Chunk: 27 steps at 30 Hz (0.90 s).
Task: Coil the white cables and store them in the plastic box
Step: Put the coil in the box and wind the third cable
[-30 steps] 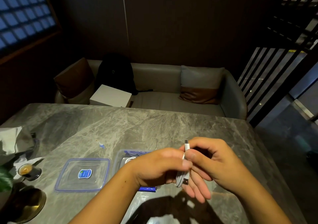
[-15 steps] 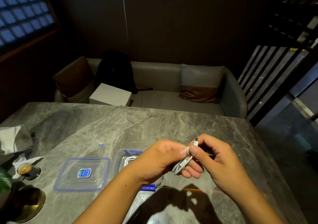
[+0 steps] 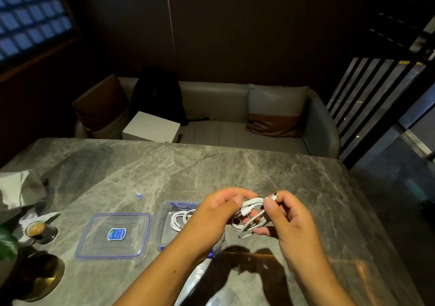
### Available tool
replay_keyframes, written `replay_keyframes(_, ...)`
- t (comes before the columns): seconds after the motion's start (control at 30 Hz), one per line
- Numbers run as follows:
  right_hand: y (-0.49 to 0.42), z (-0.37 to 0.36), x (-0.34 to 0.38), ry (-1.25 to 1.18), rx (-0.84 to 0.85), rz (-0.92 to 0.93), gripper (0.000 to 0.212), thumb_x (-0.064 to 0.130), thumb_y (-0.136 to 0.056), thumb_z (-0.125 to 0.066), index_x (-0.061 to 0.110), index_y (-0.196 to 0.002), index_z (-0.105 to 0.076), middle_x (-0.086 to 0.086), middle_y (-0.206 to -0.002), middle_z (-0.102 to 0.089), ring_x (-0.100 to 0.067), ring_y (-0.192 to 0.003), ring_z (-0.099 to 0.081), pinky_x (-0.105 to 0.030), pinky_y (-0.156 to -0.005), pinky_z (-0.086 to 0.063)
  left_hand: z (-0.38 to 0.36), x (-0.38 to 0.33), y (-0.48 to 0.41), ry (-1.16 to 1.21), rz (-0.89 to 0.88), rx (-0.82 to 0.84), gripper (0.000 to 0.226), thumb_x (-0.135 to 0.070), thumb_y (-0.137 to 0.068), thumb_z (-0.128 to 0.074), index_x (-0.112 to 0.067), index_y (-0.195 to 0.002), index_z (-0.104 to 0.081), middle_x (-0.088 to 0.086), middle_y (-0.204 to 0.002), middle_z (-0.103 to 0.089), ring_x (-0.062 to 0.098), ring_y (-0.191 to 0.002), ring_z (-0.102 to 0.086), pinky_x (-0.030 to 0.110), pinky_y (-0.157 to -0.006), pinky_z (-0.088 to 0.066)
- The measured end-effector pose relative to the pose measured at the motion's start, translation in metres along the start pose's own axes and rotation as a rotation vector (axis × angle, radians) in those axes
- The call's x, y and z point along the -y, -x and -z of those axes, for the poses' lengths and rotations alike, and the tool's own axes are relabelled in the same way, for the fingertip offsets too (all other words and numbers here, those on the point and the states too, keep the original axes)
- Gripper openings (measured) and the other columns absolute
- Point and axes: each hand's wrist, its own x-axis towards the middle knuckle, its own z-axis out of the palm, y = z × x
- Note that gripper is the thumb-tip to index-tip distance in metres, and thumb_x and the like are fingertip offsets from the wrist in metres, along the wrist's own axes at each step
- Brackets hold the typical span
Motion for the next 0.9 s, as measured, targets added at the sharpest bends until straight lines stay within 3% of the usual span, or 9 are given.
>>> replay_keyframes(0.07, 0.001, -0.001, -0.003, -0.033, -0.03, -0.037, 0.02, 0.013, -0.098, -0.055, -0.003, -0.086, -0.056, -0.009, -0.074, -0.071, -0.024, -0.07, -0.072, -0.03, -0.057, -0.059, 0.0, 0.003, 0.003, 0.004, 0.002, 0.019, 0.024, -0.022, -0.093, -0.055, -0.023, -0.112, -0.07, 0.003, -0.099, -0.072, 0.014, -0.089, -0.065, 0.027, -0.081, -0.052)
replay_keyframes(0.2, 0.005, -0.005, -0.007, -0.119, -0.058, -0.114, 0.024, 0.016, -0.099, -0.055, -0.006, -0.089, -0.058, -0.017, -0.081, -0.074, -0.026, -0.075, -0.075, -0.031, -0.059, -0.06, -0.004, 0.013, 0.008, -0.144, -0.057, 0.063, 0.039, -0.017, -0.082, -0.074, -0.031, -0.116, -0.062, 0.001, -0.109, -0.069, 0.017, -0.103, -0.067, 0.04, -0.093, -0.055)
replay_keyframes(0.3, 0.005, -0.006, -0.01, -0.151, -0.067, -0.144, 0.024, 0.017, -0.097, -0.056, -0.003, -0.085, -0.06, -0.015, -0.076, -0.073, -0.02, -0.069, -0.073, -0.028, -0.055, -0.059, -0.006, 0.016, 0.006, -0.164, -0.094, -0.012, 0.031, -0.008, -0.086, -0.069, -0.026, -0.112, -0.064, 0.005, -0.104, -0.07, 0.017, -0.096, -0.067, 0.039, -0.088, -0.056)
replay_keyframes(0.4, 0.003, -0.004, -0.013, -0.151, -0.064, -0.151, 0.023, 0.019, -0.097, -0.058, 0.002, -0.083, -0.063, -0.014, -0.074, -0.071, -0.02, -0.066, -0.071, -0.029, -0.052, -0.058, -0.006, 0.017, 0.005, -0.191, -0.115, -0.043, 0.024, -0.012, -0.09, -0.064, -0.024, -0.11, -0.065, 0.004, -0.102, -0.071, 0.024, -0.096, -0.068, 0.041, -0.084, -0.058)
replay_keyframes(0.5, 0.002, -0.004, -0.015, -0.133, -0.035, -0.16, 0.022, 0.021, -0.096, -0.058, 0.01, -0.079, -0.068, -0.012, -0.073, -0.071, -0.019, -0.062, -0.069, -0.027, -0.047, -0.054, -0.005, 0.02, 0.006, -0.286, -0.147, -0.043, 0.02, -0.016, -0.093, -0.059, -0.03, -0.107, -0.063, -0.003, -0.097, -0.07, 0.017, -0.086, -0.067, 0.04, -0.078, -0.058)
replay_keyframes(0.6, 0.002, -0.003, -0.016, -0.112, -0.006, -0.139, 0.026, 0.021, -0.096, -0.058, 0.016, -0.072, -0.068, -0.011, -0.07, -0.069, -0.016, -0.057, -0.065, -0.025, -0.045, -0.048, -0.004, 0.023, 0.007, -0.327, -0.132, 0.001, 0.023, -0.017, -0.092, -0.063, -0.035, -0.107, -0.06, -0.006, -0.099, -0.068, 0.014, -0.089, -0.065, 0.041, -0.085, -0.055)
replay_keyframes(0.67, 0.003, -0.003, -0.018, -0.129, -0.01, -0.133, 0.027, 0.019, -0.096, -0.058, 0.015, -0.071, -0.068, -0.009, -0.066, -0.068, -0.014, -0.053, -0.063, -0.024, -0.043, -0.047, -0.002, 0.025, 0.008, -0.35, -0.119, 0.023, 0.031, -0.013, -0.089, -0.067, -0.035, -0.109, -0.058, -0.007, -0.101, -0.067, 0.011, -0.094, -0.066, 0.036, -0.088, -0.054)
replay_keyframes(0.77, 0.003, -0.003, -0.023, -0.11, -0.014, -0.127, 0.029, 0.02, -0.097, -0.057, 0.015, -0.07, -0.068, -0.009, -0.063, -0.065, -0.014, -0.049, -0.06, -0.022, -0.041, -0.045, -0.001, 0.027, 0.009, -0.334, -0.116, -0.021, 0.024, -0.009, -0.092, -0.064, -0.027, -0.109, -0.06, -0.008, -0.096, -0.069, 0.005, -0.083, -0.065, 0.029, -0.077, -0.052)
replay_keyframes(0.9, 0.004, -0.003, -0.03, -0.026, -0.023, -0.077, 0.031, 0.025, -0.096, -0.058, 0.008, -0.071, -0.064, -0.021, -0.065, -0.061, -0.017, -0.049, -0.054, -0.024, -0.042, -0.043, 0.001, 0.03, 0.011, -0.284, -0.111, -0.035, 0.011, -0.017, -0.093, -0.061, -0.023, -0.102, -0.066, -0.004, -0.087, -0.072, 0.015, -0.076, -0.063, 0.039, -0.072, -0.052)
